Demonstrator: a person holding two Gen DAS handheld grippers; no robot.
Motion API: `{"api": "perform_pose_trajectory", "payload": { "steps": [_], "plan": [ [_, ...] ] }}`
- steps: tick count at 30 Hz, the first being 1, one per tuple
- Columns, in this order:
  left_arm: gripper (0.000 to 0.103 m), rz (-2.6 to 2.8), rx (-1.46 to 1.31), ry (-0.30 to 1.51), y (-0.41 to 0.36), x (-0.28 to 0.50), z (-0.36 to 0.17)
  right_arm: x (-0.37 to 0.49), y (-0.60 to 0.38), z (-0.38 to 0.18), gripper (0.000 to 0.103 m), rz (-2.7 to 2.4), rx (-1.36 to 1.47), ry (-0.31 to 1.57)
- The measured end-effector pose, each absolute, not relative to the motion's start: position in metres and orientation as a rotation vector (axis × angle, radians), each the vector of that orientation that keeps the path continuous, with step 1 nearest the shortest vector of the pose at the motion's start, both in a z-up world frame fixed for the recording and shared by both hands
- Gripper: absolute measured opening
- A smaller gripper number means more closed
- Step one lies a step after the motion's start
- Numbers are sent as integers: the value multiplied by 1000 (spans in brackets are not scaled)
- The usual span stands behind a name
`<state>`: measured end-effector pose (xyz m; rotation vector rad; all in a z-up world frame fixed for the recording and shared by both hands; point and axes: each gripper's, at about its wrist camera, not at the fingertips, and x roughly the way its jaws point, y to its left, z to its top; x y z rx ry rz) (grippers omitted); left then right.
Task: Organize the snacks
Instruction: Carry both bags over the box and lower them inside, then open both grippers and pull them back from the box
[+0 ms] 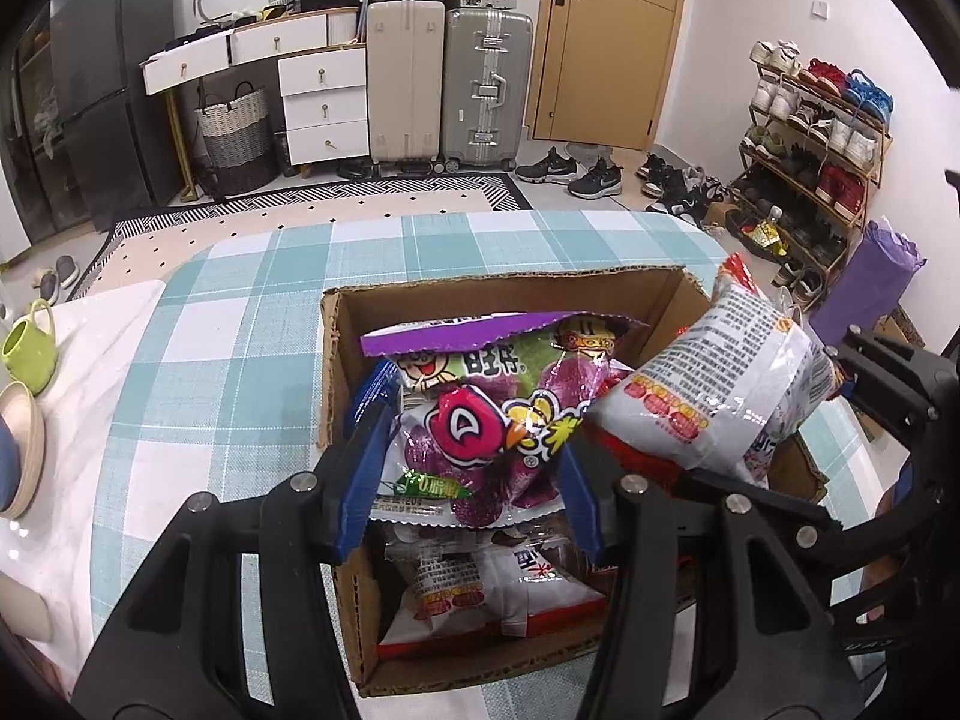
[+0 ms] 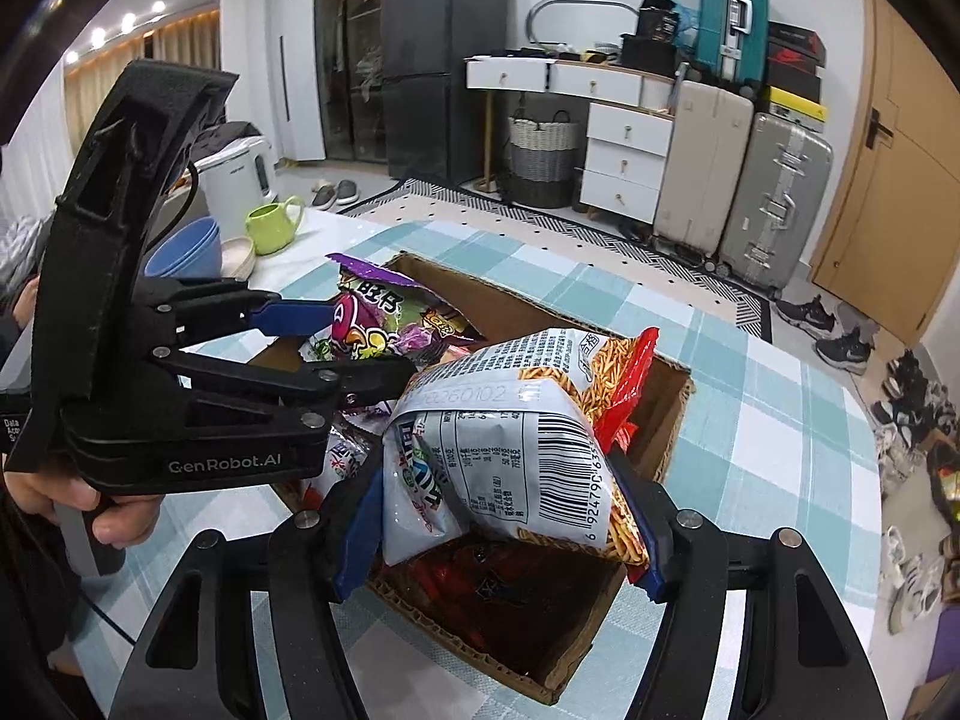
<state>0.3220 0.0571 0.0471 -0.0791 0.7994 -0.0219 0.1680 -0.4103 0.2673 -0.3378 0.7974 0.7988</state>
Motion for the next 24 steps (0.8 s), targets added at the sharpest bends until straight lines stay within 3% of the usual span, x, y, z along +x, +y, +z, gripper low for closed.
{"api": "perform_pose_trajectory", "payload": {
  "steps": [5,10,13,15,19,22,24],
  "plan": [
    [51,-22,-88,797,61,320,46,168,-407,267,71,827,-379,804],
    [59,-35,-96,792,61,314,47,164,-416,275,89,798,-355,761],
    [71,-34,-97,775,62,306,51,160,-424,282,101,793,-325,749],
    [81,-49,-111,759,64,300,56,157,-431,285,102,788,-306,733],
    [84,-53,-126,736,68,285,65,148,-443,288,102,778,-268,718],
    [99,-51,-138,719,72,272,71,141,-450,290,102,761,-248,708],
    [102,-42,-142,703,75,261,75,137,-455,292,102,749,-223,694]
  ]
}}
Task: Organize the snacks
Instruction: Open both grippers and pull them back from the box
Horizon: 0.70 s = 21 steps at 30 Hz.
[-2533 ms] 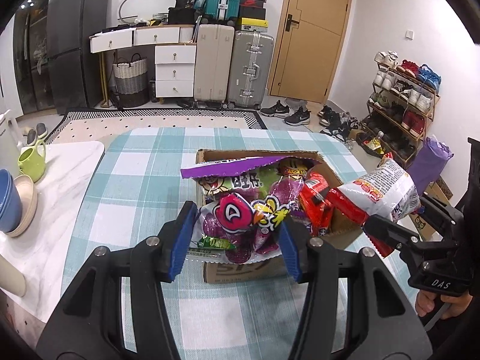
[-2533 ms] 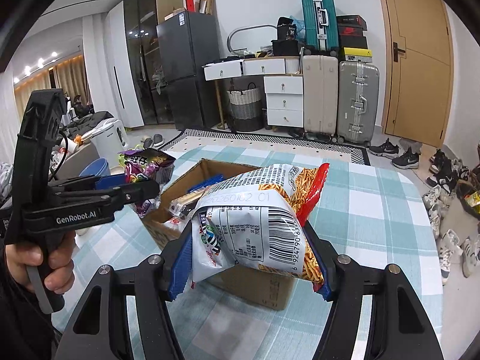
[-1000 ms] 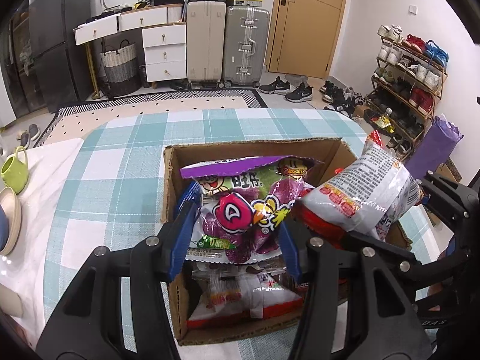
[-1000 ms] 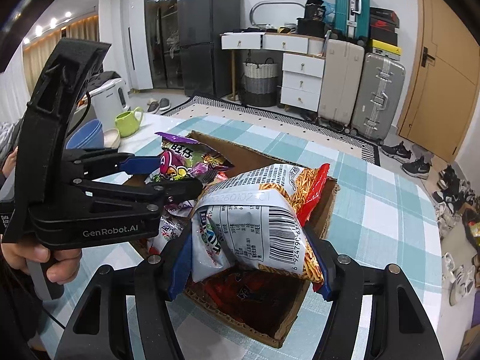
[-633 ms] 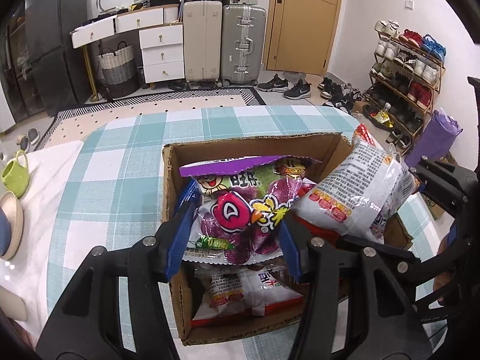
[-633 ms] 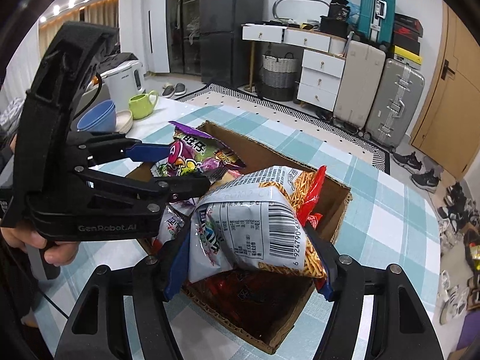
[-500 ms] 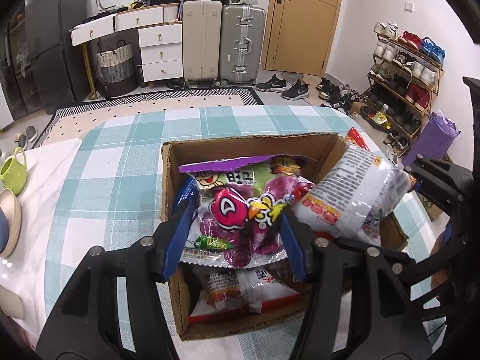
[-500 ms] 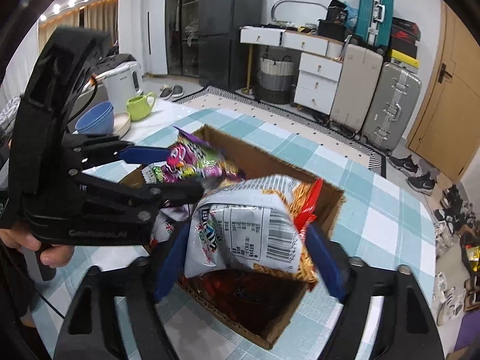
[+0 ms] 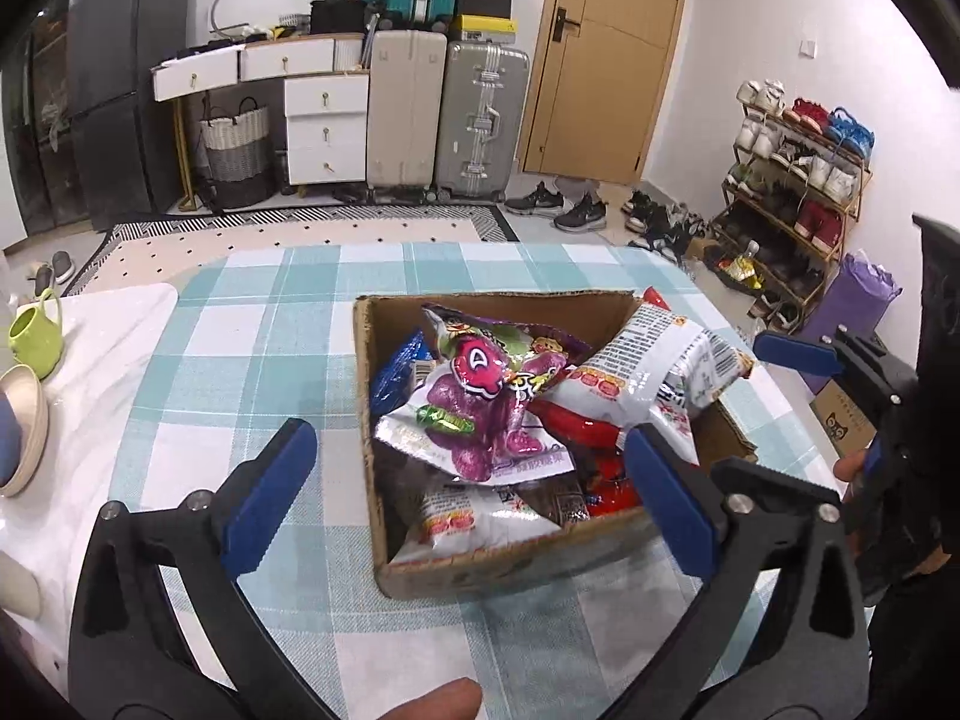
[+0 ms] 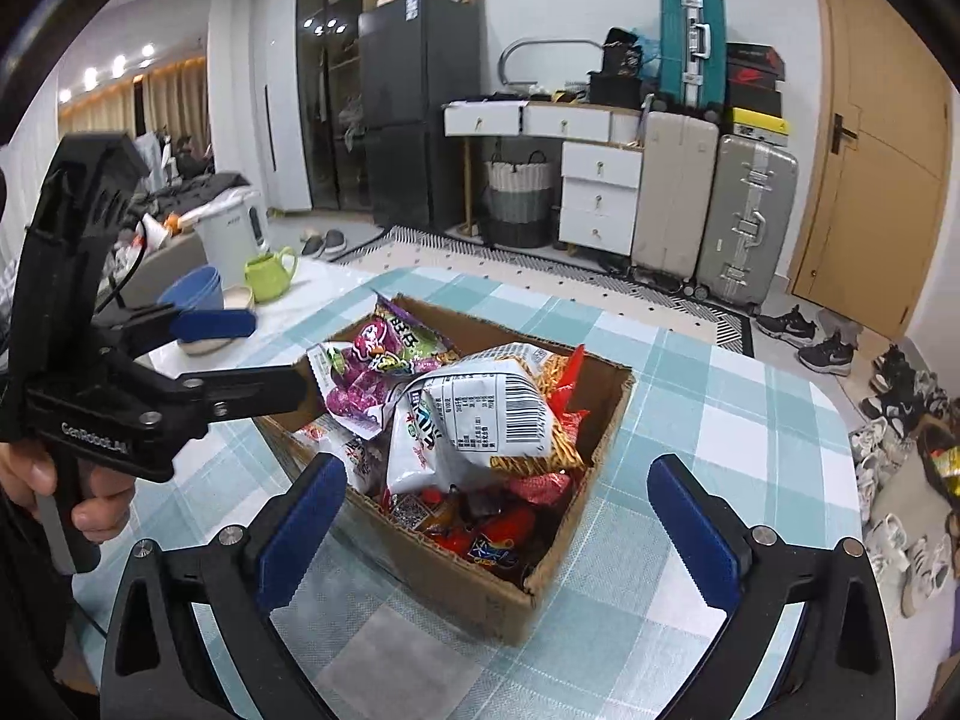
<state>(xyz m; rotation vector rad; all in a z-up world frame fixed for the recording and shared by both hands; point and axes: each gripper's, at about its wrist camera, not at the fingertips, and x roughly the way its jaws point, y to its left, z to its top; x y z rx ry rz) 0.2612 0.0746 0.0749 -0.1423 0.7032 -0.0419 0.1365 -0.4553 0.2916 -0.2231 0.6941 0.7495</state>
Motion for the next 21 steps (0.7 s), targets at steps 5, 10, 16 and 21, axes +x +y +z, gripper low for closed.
{"api": "perform_pose_trajectory", "payload": {
  "steps": [5,10,16,21],
  "plan": [
    [102,-17,-143,671,79,236,83,125,-469,300,102,731,-131,643],
    [102,16,-117,612,75,208,90,106,-477,304,102,741,-92,588],
    [102,14,-113,560,71,183,87,82,-487,297,102,743,-44,540],
    [102,6,-119,530,65,166,76,67,-498,287,102,732,-15,505]
  ]
}}
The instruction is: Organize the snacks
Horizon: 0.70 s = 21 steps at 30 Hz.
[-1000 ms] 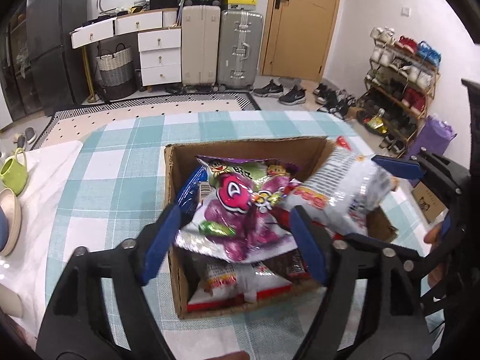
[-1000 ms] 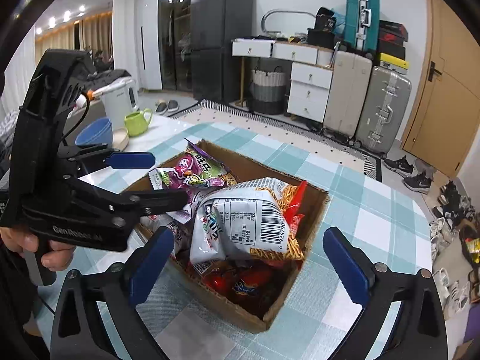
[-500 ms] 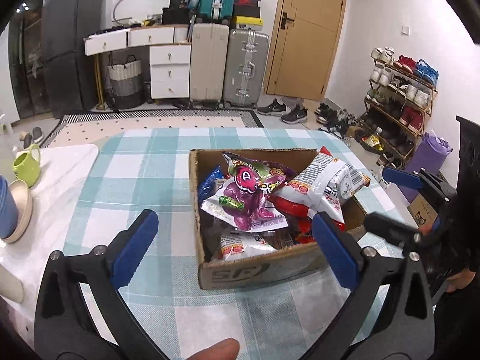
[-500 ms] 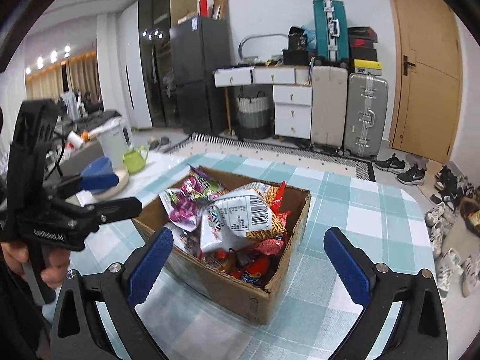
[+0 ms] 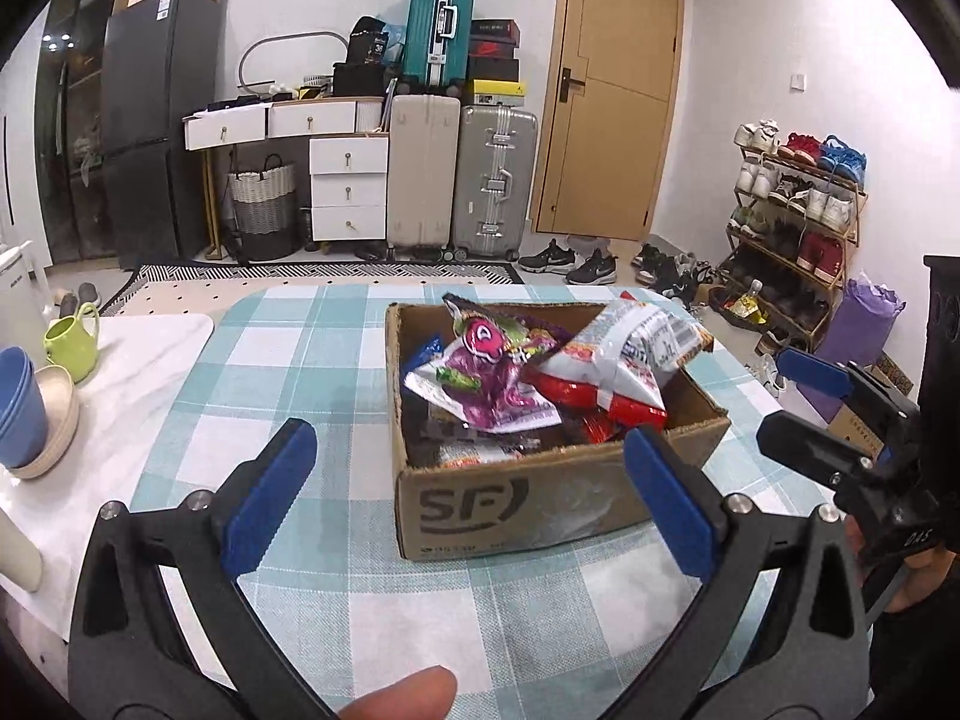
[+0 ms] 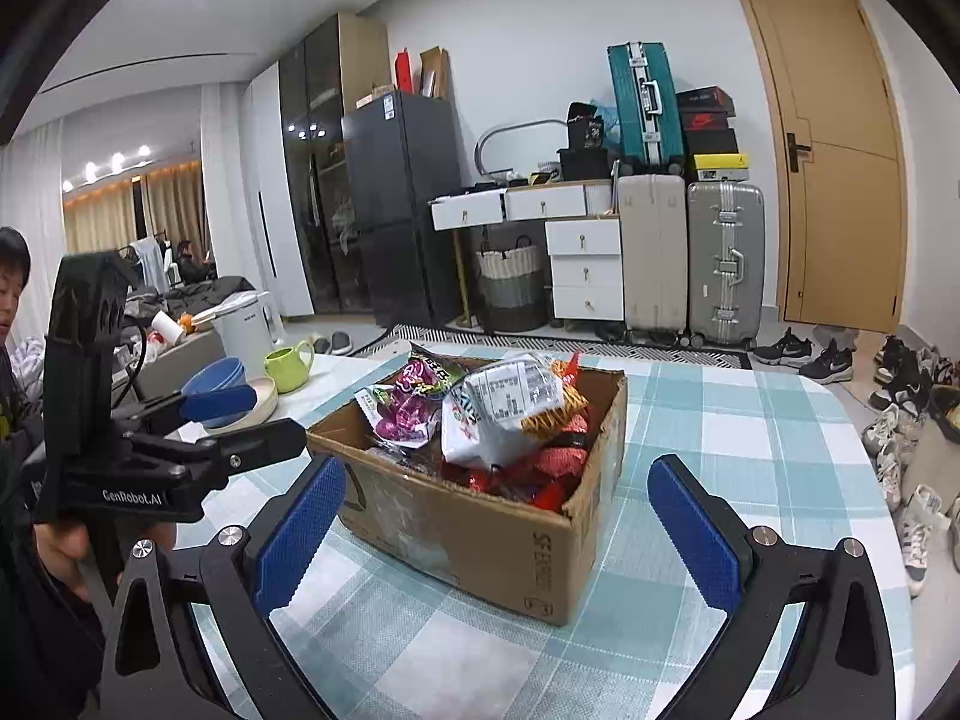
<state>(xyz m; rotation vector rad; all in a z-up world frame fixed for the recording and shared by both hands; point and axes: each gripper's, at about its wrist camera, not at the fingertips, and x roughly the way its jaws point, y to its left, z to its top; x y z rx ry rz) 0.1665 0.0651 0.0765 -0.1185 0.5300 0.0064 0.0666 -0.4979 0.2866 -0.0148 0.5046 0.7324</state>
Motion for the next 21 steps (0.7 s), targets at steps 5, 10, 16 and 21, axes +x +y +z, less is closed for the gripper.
{"api": "perform_pose_trajectory", "payload": {
  "steps": [5,10,16,21],
  "plan": [
    [102,15,-110,505,60,151,61,60,-503,275,102,710,-11,495],
    [102,23,-122,512,62,147,42,51,-503,267,102,704,-31,465],
    [102,48,-134,490,67,145,24,42,-501,259,102,698,-56,417],
    [102,56,-118,472,65,148,15,42,-499,252,102,696,-69,405]
  ]
}}
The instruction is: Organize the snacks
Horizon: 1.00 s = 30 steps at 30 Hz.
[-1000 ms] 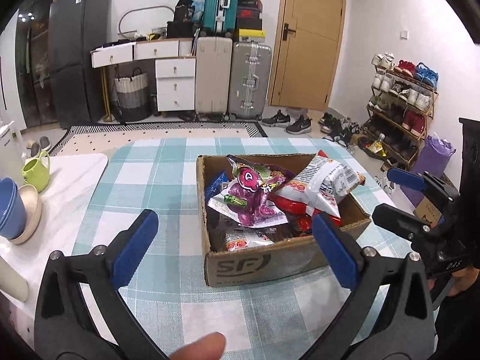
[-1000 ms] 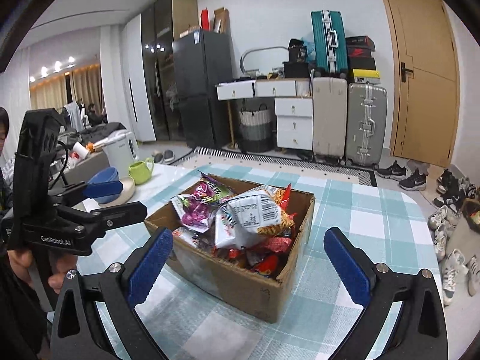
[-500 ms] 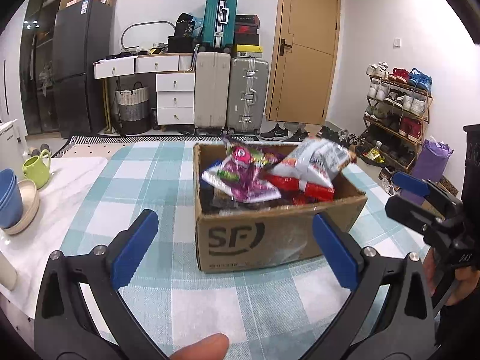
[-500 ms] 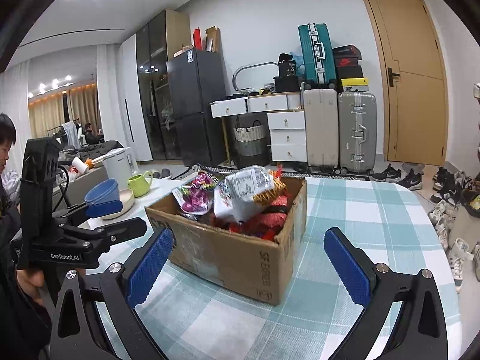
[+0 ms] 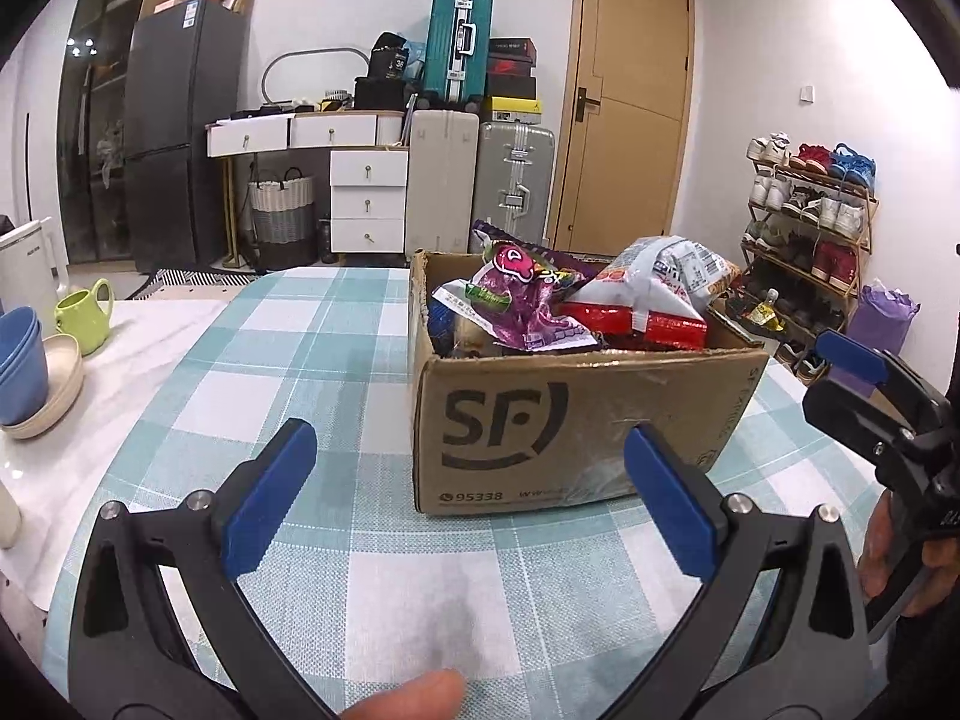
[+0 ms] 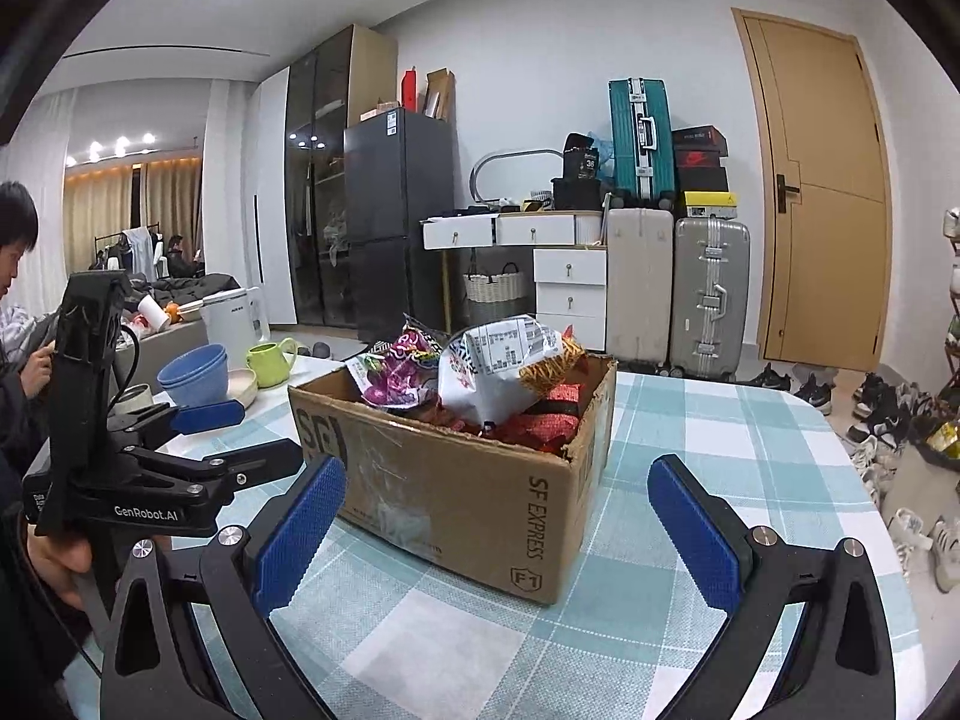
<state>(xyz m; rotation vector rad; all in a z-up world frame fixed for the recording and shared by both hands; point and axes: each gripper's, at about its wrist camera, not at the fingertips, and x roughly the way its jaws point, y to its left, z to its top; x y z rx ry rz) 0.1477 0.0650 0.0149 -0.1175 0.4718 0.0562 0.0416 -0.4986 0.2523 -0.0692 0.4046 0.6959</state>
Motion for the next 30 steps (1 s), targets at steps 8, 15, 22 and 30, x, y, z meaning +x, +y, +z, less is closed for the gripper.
{"api": "perform_pose_trajectory", "payload": {
  "steps": [8,15,22,30],
  "plan": [
    [102,50,-63,472,53,156,6,44,-503,246,102,695,-34,405],
    [102,63,-92,445,58,154,4,45,-505,246,102,697,-21,407],
    [102,65,-90,446,61,157,1,44,-504,245,102,701,-35,401],
    [102,64,-92,446,59,150,0,43,-504,244,102,702,-36,402]
  ]
}}
